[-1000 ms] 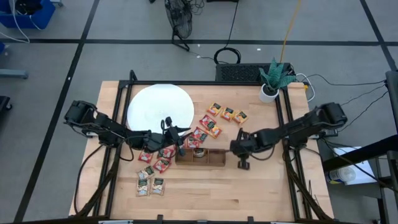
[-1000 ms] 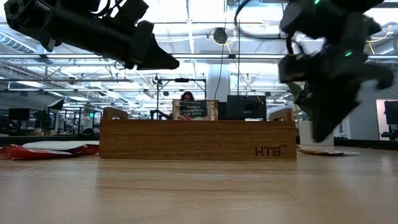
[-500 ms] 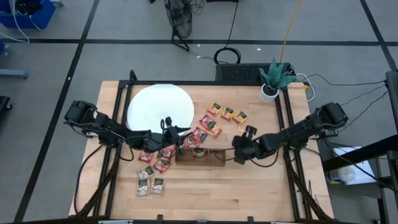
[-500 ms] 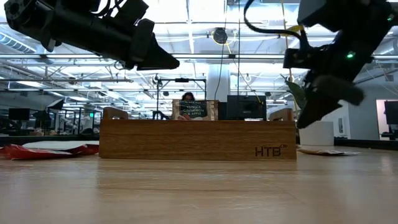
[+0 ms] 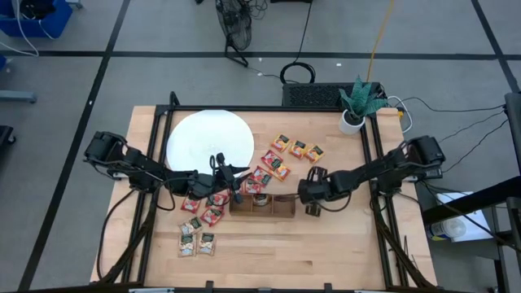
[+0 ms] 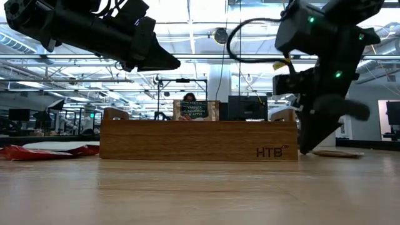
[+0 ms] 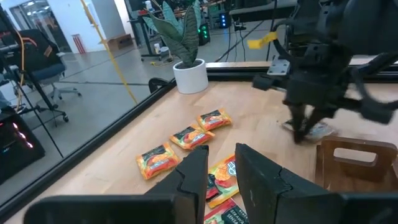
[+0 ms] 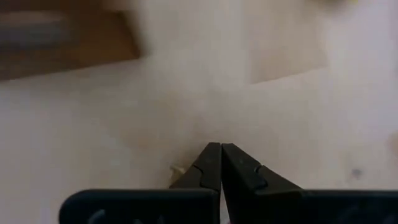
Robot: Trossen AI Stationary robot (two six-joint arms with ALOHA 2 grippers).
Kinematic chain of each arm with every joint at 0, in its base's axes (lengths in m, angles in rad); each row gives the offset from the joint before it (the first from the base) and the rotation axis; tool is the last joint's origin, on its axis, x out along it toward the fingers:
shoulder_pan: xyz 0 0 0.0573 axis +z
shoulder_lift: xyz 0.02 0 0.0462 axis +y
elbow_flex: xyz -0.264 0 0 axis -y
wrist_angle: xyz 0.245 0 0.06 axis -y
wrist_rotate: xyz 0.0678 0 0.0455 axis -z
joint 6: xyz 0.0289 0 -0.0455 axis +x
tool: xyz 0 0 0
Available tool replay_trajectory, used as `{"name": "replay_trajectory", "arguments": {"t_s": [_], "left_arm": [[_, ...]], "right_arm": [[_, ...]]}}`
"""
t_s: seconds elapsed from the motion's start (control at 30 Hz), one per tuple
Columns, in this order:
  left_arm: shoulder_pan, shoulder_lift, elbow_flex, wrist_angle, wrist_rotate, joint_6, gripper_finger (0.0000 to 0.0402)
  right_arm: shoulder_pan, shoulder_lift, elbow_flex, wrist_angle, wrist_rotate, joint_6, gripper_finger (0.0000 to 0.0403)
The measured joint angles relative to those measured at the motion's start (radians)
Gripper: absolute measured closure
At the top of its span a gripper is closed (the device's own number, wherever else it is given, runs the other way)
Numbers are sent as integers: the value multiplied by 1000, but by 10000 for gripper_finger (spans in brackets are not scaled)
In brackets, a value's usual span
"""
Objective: Pick & Place Tea
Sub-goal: Put the brown tea bag into the middle section of the wooden organizer
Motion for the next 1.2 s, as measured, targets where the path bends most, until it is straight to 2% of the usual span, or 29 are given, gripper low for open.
{"name": "replay_trajectory", "arguments": {"t_s": [0.2, 0.3, 0.43, 0.53, 0.63, 0.73, 0.83, 0.93, 1.03, 1.2], "left_arm": [[0, 0, 0, 0, 0, -2, 314], [0, 0, 0, 0, 0, -2, 314], [0, 0, 0, 0, 0, -1, 314], [0, 0, 0, -1, 0, -1, 314], [0, 0, 0, -1, 0, -1, 314], [0, 0, 0, 0, 0, -1, 314], [0, 0, 0, -1, 0, 1, 314], [0, 0, 0, -4, 0, 2, 314], [0, 0, 0, -4, 0, 2, 314], [0, 0, 0, -7, 0, 2, 314]], "right_arm": [[43, -70, -4, -6, -125, -4, 403], [84, -113, -4, -27, -63, -26, 403], [179, -156, -4, -52, 84, -132, 403], [232, -154, -4, -67, 111, -128, 392], [249, -140, -3, -69, 54, -70, 350], [256, -122, -3, -113, 22, -24, 283], [260, -102, -3, -176, 24, -27, 218], [258, -87, -3, -197, 67, -24, 183], [254, -66, -3, -195, 74, -42, 181], [240, -22, -11, -173, 22, -57, 225]]}}
